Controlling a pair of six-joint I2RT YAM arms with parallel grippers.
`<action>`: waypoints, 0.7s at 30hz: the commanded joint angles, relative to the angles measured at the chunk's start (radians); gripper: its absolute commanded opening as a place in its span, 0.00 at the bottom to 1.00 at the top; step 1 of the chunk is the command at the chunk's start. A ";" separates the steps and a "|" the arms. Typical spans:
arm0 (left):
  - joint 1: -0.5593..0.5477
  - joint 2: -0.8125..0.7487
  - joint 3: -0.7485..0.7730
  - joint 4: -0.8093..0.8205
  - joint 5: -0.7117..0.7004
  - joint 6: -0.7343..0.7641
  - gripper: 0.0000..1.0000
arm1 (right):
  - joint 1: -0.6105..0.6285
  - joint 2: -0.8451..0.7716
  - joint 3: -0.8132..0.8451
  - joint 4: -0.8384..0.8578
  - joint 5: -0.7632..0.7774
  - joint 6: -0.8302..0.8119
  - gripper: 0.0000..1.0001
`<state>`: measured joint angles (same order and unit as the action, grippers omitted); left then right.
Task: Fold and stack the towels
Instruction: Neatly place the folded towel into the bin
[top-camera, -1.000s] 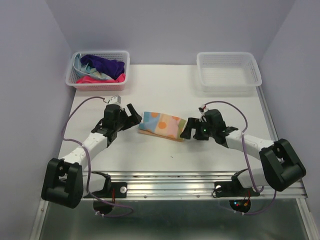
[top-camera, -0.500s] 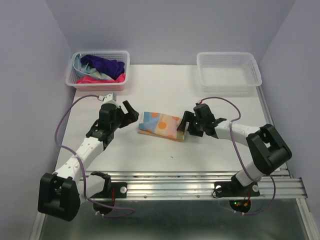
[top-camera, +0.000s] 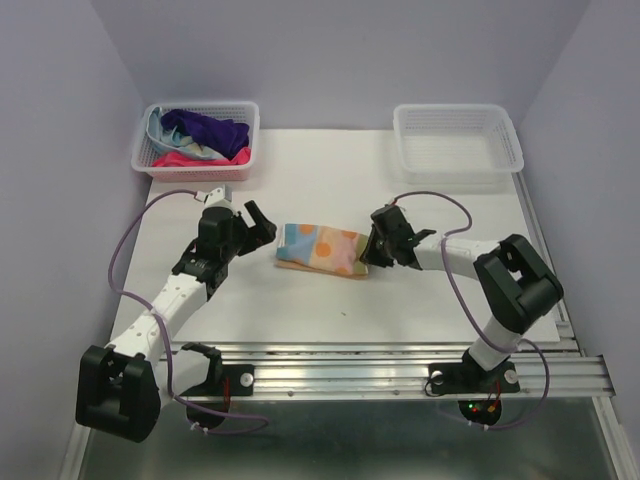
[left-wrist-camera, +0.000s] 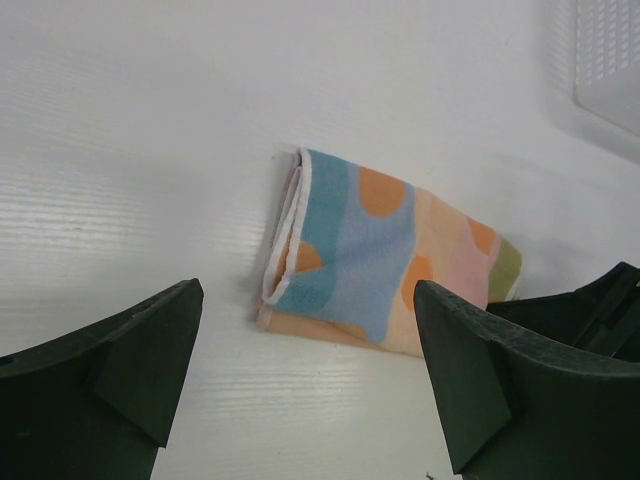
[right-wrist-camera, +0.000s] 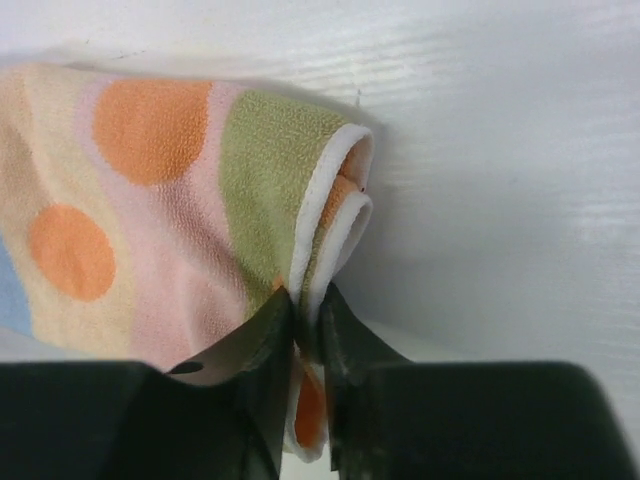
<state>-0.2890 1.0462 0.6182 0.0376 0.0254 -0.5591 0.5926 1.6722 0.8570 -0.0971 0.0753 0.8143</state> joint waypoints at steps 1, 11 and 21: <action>-0.006 -0.008 0.012 0.005 -0.018 0.010 0.99 | 0.012 0.078 0.071 -0.072 0.086 -0.076 0.13; -0.006 -0.034 0.006 -0.021 -0.082 0.019 0.99 | -0.002 0.230 0.501 -0.283 0.354 -0.570 0.01; -0.006 -0.003 0.017 -0.025 -0.186 0.010 0.99 | -0.141 0.385 0.882 -0.331 0.460 -0.915 0.01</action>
<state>-0.2890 1.0401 0.6178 0.0059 -0.1074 -0.5587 0.5083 2.0224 1.5799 -0.4057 0.4355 0.0925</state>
